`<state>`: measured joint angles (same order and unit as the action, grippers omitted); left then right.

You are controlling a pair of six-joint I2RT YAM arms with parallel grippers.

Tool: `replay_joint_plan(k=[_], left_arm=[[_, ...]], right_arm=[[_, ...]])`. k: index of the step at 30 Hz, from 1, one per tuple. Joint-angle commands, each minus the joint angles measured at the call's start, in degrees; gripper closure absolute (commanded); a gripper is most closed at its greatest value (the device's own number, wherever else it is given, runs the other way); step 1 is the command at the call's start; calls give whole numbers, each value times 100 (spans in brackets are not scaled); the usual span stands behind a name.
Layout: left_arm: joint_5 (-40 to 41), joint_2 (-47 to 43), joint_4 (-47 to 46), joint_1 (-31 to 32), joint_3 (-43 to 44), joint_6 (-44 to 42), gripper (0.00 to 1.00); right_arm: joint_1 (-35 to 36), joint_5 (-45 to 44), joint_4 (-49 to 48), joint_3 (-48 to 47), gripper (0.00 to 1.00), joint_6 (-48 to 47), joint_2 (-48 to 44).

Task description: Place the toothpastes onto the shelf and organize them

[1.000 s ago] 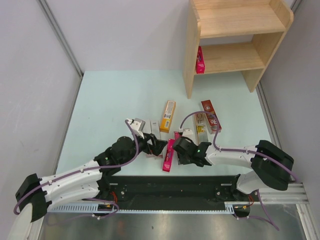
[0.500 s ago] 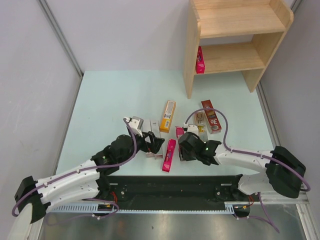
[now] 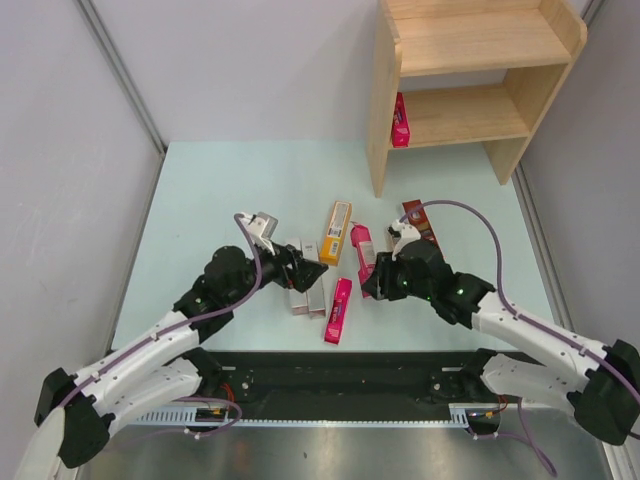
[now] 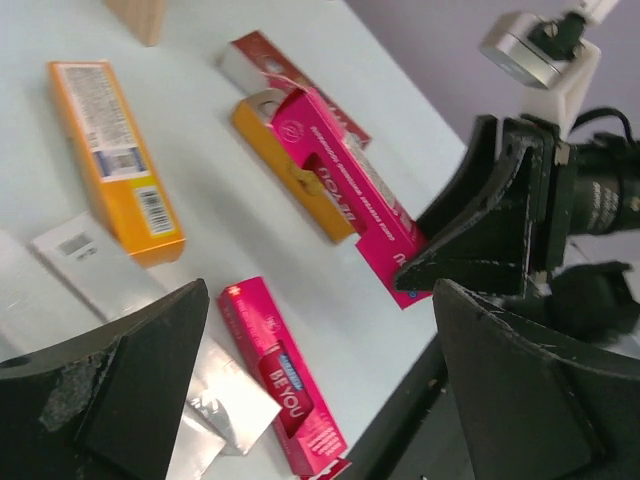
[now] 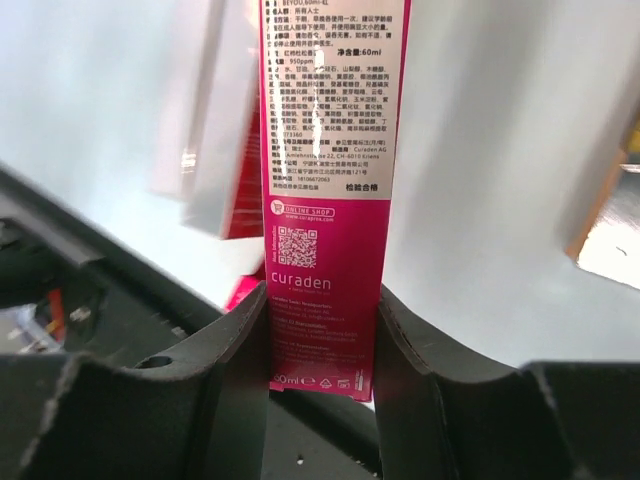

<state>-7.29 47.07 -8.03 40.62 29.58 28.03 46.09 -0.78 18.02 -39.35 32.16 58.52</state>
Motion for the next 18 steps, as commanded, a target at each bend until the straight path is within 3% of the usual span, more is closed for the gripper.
replay_joint_plan(k=[1,8,18], left_arm=[[-1782,100,-874,-239,250,132,0],[-3355,153,-2541,-721,-93,825,0],[-3859,724,-2923,-784,109,1073,0]], right_arm=[[-336,1499,-808,24,65,-500,-604],[-1083,4116,-2195,393,66,-185,-1053],[-962,4815,-2901,429,66,185,-1185]])
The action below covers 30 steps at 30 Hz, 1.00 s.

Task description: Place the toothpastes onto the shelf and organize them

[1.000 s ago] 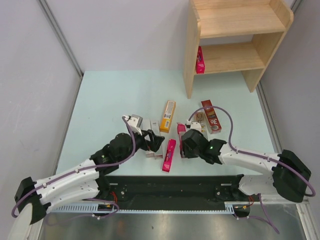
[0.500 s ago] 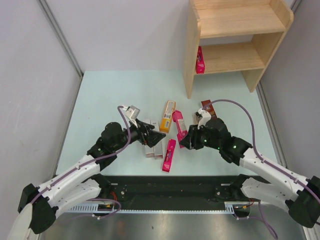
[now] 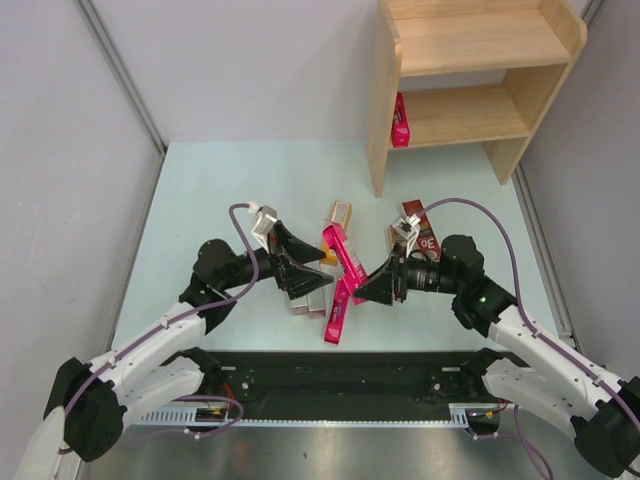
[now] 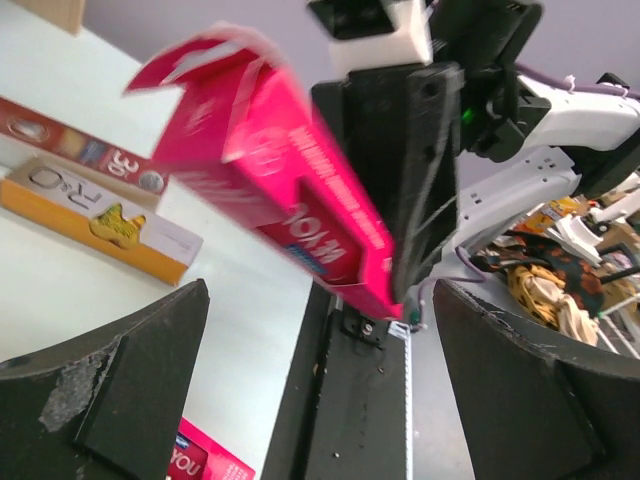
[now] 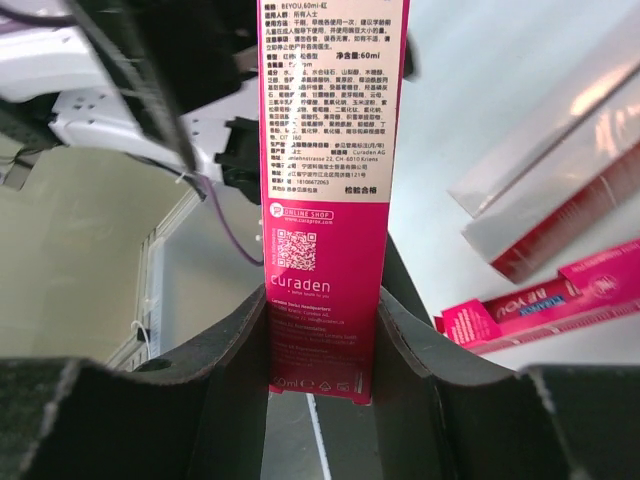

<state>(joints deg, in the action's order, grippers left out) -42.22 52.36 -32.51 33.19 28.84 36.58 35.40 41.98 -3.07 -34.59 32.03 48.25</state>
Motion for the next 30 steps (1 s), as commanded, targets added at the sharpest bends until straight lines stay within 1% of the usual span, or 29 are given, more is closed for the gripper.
replay_joint_plan(k=[1,6,10,13,14,16,18,19,23,24,25,27,30], left_arm=[[-375,231,-519,-41,192,253,0],[-340,336,-589,-58,297,297,0],[-419,345,-1027,-58,298,490,0],[-419,345,-1143,-58,315,543,1],[-436,345,-1213,-58,306,570,2],[-498,345,-1484,-58,254,701,3],[-507,345,-1582,-58,210,754,7],[-507,345,-1661,-58,201,798,12],[-507,389,-1776,-58,175,851,22],[-516,398,-1863,-58,166,895,27],[-524,407,-1916,-58,157,930,35],[-559,407,-2022,-58,131,991,39],[-498,389,-2031,-58,104,1000,44]], right_arm=[[143,487,-774,-48,66,198,-167],[476,346,-739,-39,66,119,-106],[687,259,-827,-39,66,102,35],[723,276,-836,-39,66,67,79],[723,267,-827,-48,66,49,71],[706,224,-748,-39,66,23,53],[697,232,-704,-39,66,-4,36],[705,249,-704,-39,66,-13,53],[723,267,-677,-48,65,-13,114],[723,302,-669,-48,65,-21,123],[714,328,-651,-39,65,-30,132],[697,329,-607,-39,64,-48,158],[714,329,-581,-48,64,-65,202]])
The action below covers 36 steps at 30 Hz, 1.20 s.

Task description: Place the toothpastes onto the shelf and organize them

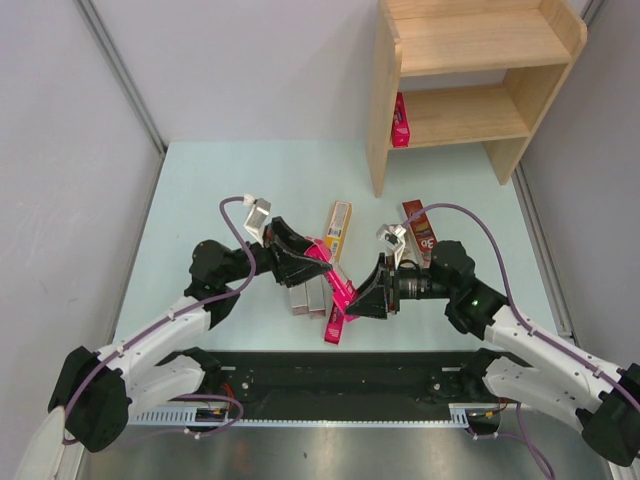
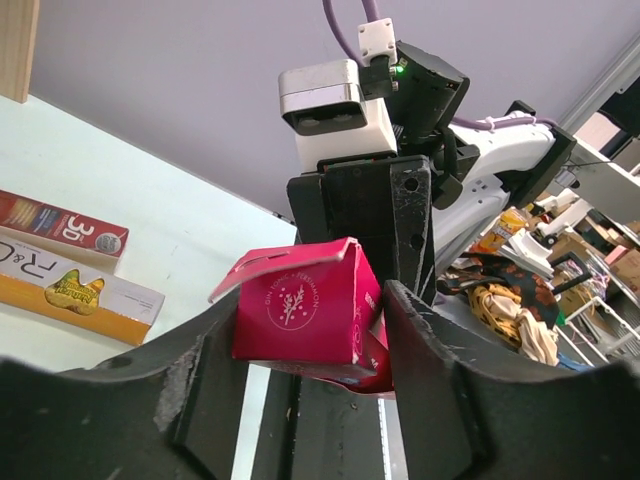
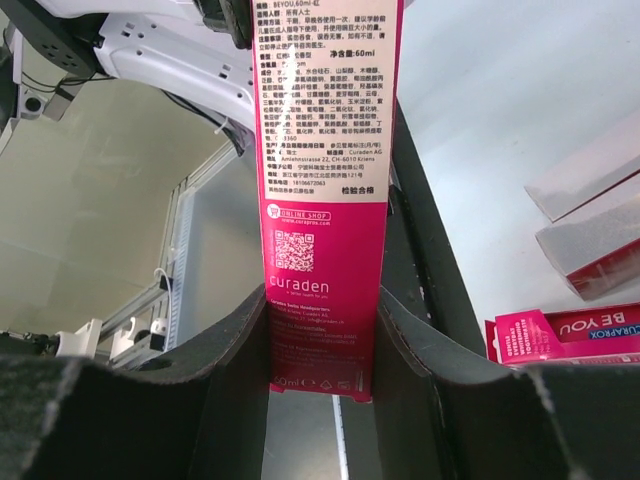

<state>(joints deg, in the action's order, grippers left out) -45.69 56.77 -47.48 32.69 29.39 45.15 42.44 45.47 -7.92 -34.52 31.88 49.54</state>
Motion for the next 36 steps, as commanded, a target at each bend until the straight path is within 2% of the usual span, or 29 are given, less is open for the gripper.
replay_joint_plan(k=[1,4,7,8,9,11,13,18,26,30,36], left_arm=[[-133,-61,-543,-8,41,152,46],[-80,-87,-648,-8,15,231,47],[-10,-105,-692,-17,-3,302,50],[7,-114,-692,-17,-3,311,51],[51,-114,-692,-25,-12,328,54],[95,-88,-736,-43,-3,389,55],[96,-35,-858,-78,-38,477,56],[131,62,-1438,-245,-170,881,60],[-115,404,-2361,-421,-267,1558,61],[-115,449,-2450,-430,-276,1603,61],[-72,431,-2344,-421,-276,1515,60]], right_arm=[[10,-21,-87,-46,64,-50,82],[28,-109,1,-55,62,-94,135],[19,-301,185,-55,55,-147,100],[28,-511,325,-63,47,-190,74],[28,-574,379,-63,43,-208,30],[37,-706,467,-63,36,-235,3],[46,-724,485,-63,33,-235,12],[72,-873,599,-63,33,-287,-14],[115,-1356,775,-55,35,-314,-470],[151,-1419,652,-55,35,-270,-638],[282,-1234,555,-55,44,-261,-489]])
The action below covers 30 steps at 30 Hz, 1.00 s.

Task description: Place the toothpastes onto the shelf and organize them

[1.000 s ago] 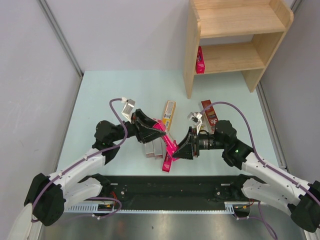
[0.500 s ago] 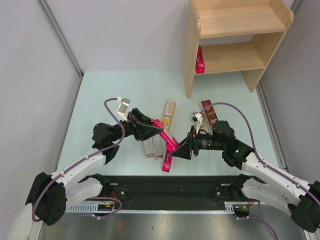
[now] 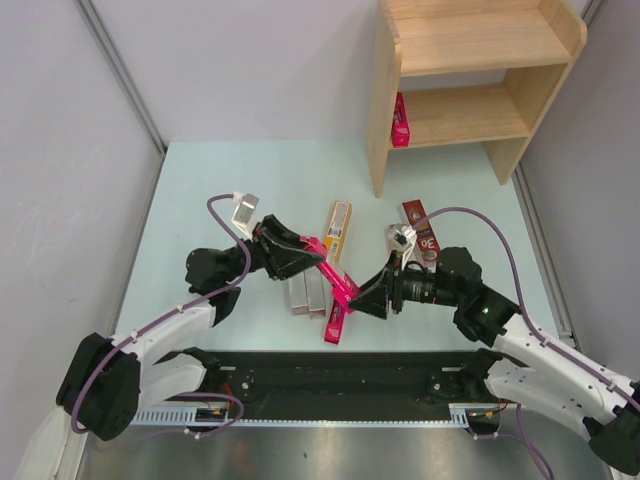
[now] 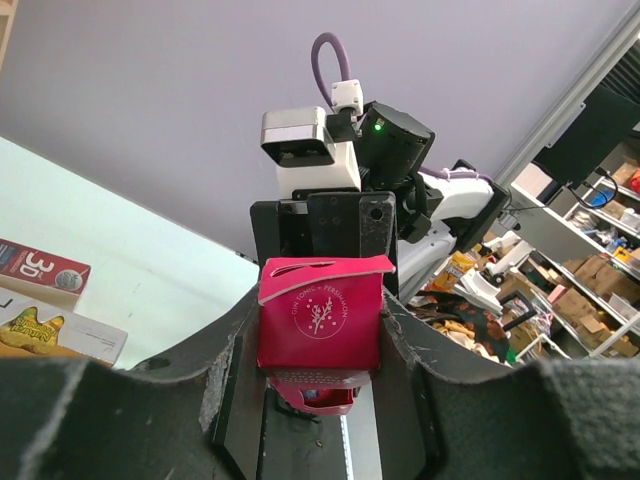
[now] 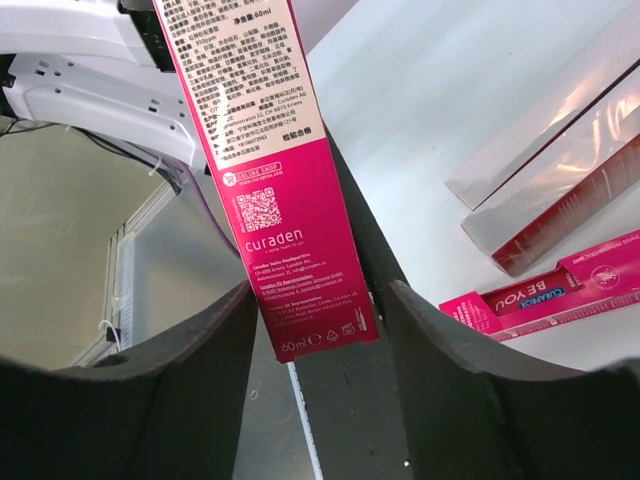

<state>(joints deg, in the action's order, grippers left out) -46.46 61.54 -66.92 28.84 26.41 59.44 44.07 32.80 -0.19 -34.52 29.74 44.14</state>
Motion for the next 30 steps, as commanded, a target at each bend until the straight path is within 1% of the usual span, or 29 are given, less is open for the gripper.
replay_joint_plan(k=[1,3,4,7,10,12,13,14,15,16,17,18,21,24,29,30], left_arm=[[5,-45,-366,-36,22,77,60],[14,-37,-349,-36,30,59,59],[23,-19,-349,-36,30,42,59],[-21,-2,-322,-36,39,33,57],[-30,-28,-113,-36,57,-107,51],[-4,-98,142,-36,83,-256,42],[40,-142,509,-36,101,-475,37],[84,-273,748,-36,118,-616,26],[154,-344,1324,-36,171,-940,19],[294,-414,1643,-36,206,-1108,13],[400,-571,1951,-45,250,-1275,1],[496,-651,2511,-45,311,-1582,0],[874,-975,3374,-36,382,-2083,0],[1287,-1248,4026,-36,391,-2453,0],[1753,-1469,4643,-36,338,-2788,0],[1902,-1487,4809,-36,312,-2893,0]], right_arm=[[136,34,-227,-55,45,-47,51],[163,34,-236,-55,48,-3,51],[163,95,-297,-55,53,23,68],[137,104,-377,-63,63,94,69],[32,-10,-360,-63,68,146,-28],[-65,-141,-281,-63,71,173,-98],[-187,-177,-245,-63,72,190,-168],[-250,-212,-219,-72,73,208,-178],[-320,-299,-132,-72,74,217,-204],[-416,-283,-96,-63,74,217,-213],[-565,-274,-61,-63,74,225,-239],[-645,-300,-17,-63,75,234,-248],[-918,-414,36,-63,76,278,-283],[-1216,-458,273,-72,78,313,-266],[-1612,-494,370,-63,81,331,-283],[-1795,-511,414,-63,82,340,-301]])
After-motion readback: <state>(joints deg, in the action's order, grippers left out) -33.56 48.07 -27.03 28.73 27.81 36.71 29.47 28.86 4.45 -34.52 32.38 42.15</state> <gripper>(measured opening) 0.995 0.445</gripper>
